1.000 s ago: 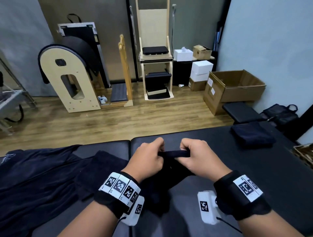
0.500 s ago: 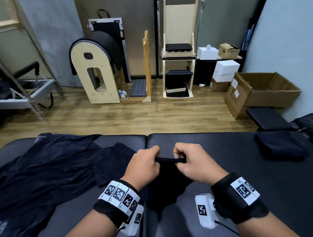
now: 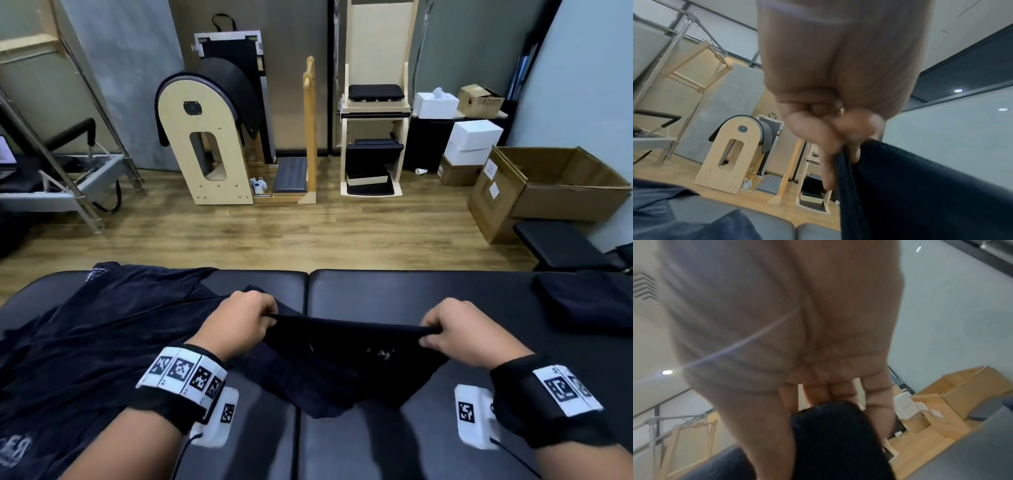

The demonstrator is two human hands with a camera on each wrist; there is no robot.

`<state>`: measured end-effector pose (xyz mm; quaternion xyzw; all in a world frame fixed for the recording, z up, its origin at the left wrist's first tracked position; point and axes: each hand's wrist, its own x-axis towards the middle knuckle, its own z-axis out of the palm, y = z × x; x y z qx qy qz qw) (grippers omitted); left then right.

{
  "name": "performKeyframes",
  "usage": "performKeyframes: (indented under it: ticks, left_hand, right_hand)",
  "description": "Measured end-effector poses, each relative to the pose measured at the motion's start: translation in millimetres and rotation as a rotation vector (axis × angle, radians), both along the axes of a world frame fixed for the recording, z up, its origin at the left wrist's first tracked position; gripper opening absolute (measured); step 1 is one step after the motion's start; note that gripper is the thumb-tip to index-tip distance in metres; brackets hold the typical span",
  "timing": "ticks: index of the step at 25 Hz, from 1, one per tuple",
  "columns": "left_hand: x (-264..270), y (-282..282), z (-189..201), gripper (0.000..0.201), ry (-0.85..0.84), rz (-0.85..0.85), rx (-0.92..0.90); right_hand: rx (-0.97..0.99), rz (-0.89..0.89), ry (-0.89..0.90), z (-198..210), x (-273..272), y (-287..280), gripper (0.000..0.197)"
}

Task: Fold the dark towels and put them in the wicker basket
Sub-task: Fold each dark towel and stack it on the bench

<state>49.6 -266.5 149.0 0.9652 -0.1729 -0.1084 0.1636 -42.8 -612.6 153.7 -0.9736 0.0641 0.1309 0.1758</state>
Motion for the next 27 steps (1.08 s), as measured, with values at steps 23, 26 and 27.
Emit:
performKeyframes:
  ticks: [23,26,27]
  left_hand:
    - [168,-17,266,0.026,-1.012,-0.007,-0.471]
    - [137,-12,225,0.023,-0.964,-0.029,-0.424]
    - [122,-11,206,0.023,-0.934,-0.029,-0.418]
  right_hand:
    - [0.139,-0.297,-1.348,198,142,28,0.026]
    - [0.115,-0.241,-1.333,177,102,20,0.025]
    - [0.088,-0.226,-1.310,163,87,15,0.025]
